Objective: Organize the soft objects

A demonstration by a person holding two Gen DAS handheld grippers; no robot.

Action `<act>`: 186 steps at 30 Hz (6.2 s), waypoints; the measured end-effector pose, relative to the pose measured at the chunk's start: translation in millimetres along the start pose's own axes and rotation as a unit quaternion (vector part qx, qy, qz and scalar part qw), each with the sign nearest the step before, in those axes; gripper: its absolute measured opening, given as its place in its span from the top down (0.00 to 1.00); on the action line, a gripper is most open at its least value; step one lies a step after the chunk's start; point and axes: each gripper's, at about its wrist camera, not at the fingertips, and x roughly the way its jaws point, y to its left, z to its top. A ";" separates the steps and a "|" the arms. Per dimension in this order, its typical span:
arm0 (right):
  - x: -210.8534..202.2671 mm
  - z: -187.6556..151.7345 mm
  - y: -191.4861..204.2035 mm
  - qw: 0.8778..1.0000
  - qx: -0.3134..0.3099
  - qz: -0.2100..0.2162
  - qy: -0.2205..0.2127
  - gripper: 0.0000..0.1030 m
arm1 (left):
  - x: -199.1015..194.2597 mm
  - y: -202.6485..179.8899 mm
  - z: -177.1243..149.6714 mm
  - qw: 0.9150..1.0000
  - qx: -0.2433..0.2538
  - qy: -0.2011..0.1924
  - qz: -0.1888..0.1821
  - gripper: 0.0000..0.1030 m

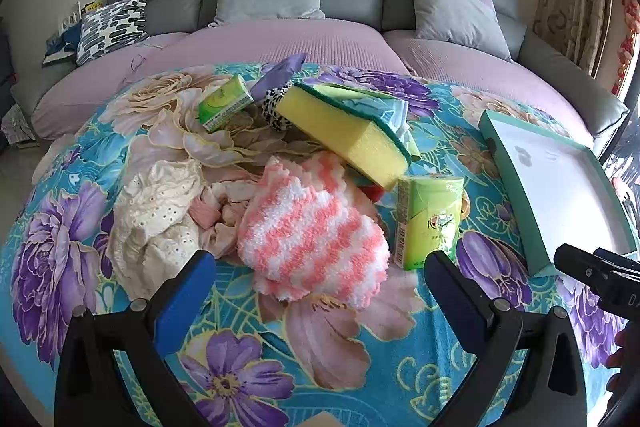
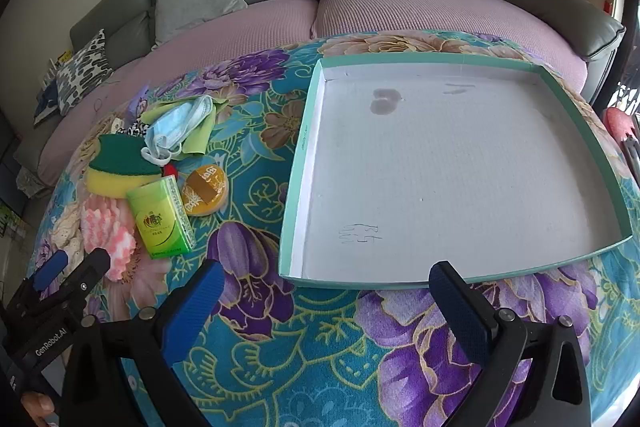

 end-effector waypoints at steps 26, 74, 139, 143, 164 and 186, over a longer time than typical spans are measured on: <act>1.8 -1.8 1.6 1.000 -0.006 -0.006 0.003 0.00 | -5.7 14.5 1.0 1.000 -0.011 -0.016 -0.013 0.00; -5.7 3.1 -1.6 1.000 -0.003 -0.009 -0.012 0.00 | -22.7 22.6 20.1 0.999 -0.014 -0.030 -0.019 0.00; 39.7 8.4 152.5 0.978 -0.160 0.135 0.007 0.00 | 36.1 138.7 11.9 0.977 -0.168 0.065 0.114 0.00; 41.2 5.5 157.4 0.977 -0.167 0.134 0.008 0.00 | 41.1 139.8 9.4 0.977 -0.174 0.074 0.101 0.06; 42.3 -1.9 176.8 0.969 -0.193 0.154 -0.009 0.05 | 38.9 146.2 6.5 0.975 -0.210 0.069 0.017 0.68; 34.8 -4.2 188.2 0.963 -0.206 0.173 -0.018 0.28 | 17.4 164.3 8.7 0.971 -0.235 0.034 0.031 0.73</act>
